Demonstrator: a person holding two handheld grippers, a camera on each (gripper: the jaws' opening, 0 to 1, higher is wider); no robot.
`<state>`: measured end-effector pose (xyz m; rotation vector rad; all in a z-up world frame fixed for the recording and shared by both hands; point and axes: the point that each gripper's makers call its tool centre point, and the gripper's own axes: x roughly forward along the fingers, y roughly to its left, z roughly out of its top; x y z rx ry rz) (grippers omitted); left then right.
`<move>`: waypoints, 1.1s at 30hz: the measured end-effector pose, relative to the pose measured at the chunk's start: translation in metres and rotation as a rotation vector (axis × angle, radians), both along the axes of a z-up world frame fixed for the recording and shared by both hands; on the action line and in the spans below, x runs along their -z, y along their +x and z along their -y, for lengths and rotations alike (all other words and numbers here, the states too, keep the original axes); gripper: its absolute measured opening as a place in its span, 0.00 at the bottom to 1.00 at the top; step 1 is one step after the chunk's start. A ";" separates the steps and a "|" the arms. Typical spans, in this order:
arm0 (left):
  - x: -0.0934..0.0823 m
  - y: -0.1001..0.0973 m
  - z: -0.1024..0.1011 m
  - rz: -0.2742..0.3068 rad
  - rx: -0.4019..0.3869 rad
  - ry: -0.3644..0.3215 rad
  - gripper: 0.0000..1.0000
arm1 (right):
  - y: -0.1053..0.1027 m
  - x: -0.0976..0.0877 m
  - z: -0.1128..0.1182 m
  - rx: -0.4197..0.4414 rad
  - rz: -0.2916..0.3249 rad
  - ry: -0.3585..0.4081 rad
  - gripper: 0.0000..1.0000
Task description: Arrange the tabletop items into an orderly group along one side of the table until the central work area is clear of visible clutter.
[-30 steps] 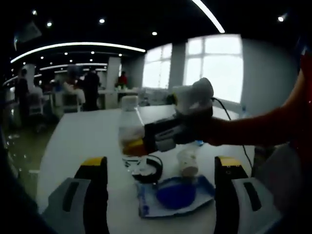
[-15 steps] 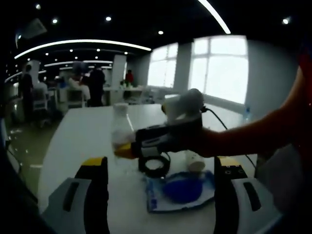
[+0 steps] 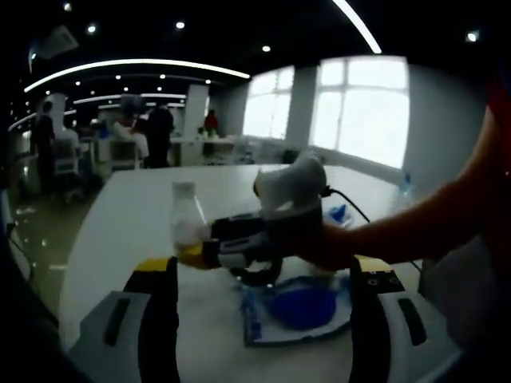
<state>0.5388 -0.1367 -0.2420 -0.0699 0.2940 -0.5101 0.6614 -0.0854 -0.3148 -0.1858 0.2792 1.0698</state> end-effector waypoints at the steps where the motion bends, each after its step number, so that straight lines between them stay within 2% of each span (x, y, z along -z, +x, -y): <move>1: 0.000 0.000 0.000 -0.001 0.000 0.000 0.86 | -0.001 0.001 0.000 -0.002 -0.001 -0.001 0.36; 9: 0.002 -0.003 0.001 -0.003 0.001 0.000 0.86 | -0.011 0.004 0.004 -0.013 0.022 -0.011 0.39; 23: 0.002 -0.001 0.002 -0.003 0.005 0.004 0.86 | -0.013 0.001 0.005 -0.030 0.018 -0.016 0.40; 27: 0.002 0.000 0.003 -0.003 0.006 0.006 0.86 | -0.012 -0.011 0.004 -0.030 0.038 0.009 0.46; 30: 0.001 0.001 0.003 -0.003 0.005 0.006 0.86 | -0.010 -0.008 0.006 -0.030 0.030 -0.003 0.49; 33: 0.001 0.001 0.003 -0.002 0.006 0.010 0.86 | -0.011 -0.002 0.010 -0.027 0.015 -0.022 0.56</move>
